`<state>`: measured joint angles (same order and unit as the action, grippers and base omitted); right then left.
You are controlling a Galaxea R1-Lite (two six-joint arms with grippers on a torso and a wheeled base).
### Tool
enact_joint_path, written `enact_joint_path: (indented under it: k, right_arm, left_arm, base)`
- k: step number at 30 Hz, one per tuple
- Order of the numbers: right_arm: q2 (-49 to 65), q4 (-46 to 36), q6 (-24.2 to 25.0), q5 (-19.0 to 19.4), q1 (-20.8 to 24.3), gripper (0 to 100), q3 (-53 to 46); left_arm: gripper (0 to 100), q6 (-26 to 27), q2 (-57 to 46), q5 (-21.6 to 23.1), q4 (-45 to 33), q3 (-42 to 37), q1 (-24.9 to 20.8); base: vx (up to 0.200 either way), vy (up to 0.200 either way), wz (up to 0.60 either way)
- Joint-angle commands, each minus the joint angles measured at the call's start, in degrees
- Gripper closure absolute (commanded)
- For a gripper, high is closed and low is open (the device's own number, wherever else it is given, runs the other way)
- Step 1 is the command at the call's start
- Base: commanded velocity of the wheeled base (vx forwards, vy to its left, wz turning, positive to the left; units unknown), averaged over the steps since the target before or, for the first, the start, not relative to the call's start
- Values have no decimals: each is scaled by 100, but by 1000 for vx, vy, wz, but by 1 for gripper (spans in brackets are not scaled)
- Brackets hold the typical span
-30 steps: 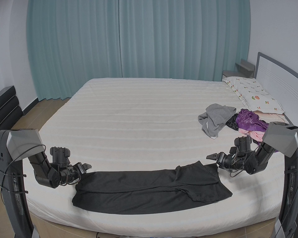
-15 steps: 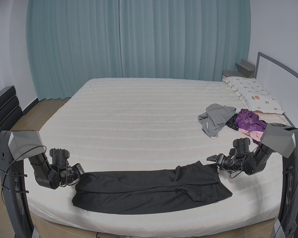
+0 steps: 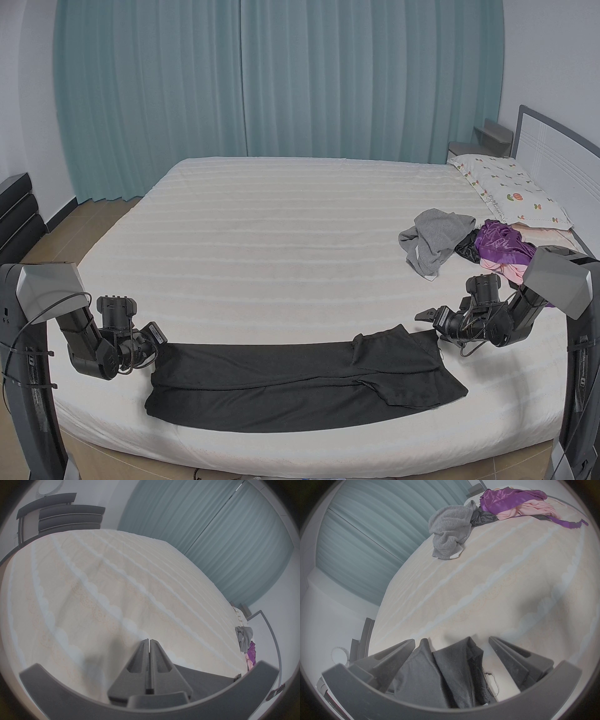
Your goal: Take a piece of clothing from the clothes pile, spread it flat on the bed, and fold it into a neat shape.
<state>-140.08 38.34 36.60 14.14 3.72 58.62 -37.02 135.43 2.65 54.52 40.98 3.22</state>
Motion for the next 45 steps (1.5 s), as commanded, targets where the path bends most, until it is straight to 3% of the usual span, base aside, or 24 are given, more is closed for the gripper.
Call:
enact_joint_path:
  k: [1,5,6,35,36,37,45]
  right_arm:
    - [-98,-11,5,1,6,0,105]
    - [-186,-28,-12,-140,6,0,193]
    - [-283,-28,-39,-201,6,100,211]
    - [-265,112,287,-315,-170,100,334]
    - [-265,112,287,-315,-170,0,334]
    - [-274,112,295,-307,-161,0,316]
    - [394,121,612,-228,-196,0,-167]
  left_arm:
    - [100,-7,45,-1,-2,76,3]
    - [100,-7,98,-1,-2,103,3]
    - [100,-7,98,-1,-2,103,3]
    - [100,-24,186,8,-2,445,-5]
    - [100,-24,186,8,-2,445,-5]
    - [0,-42,204,8,-2,472,-5]
    - [0,-59,186,8,-2,393,21]
  base:
    - [0,0,0]
    - [0,0,0]
    - [0,0,0]
    - [0,0,0]
    - [0,0,0]
    - [0,0,0]
    - [0,0,0]
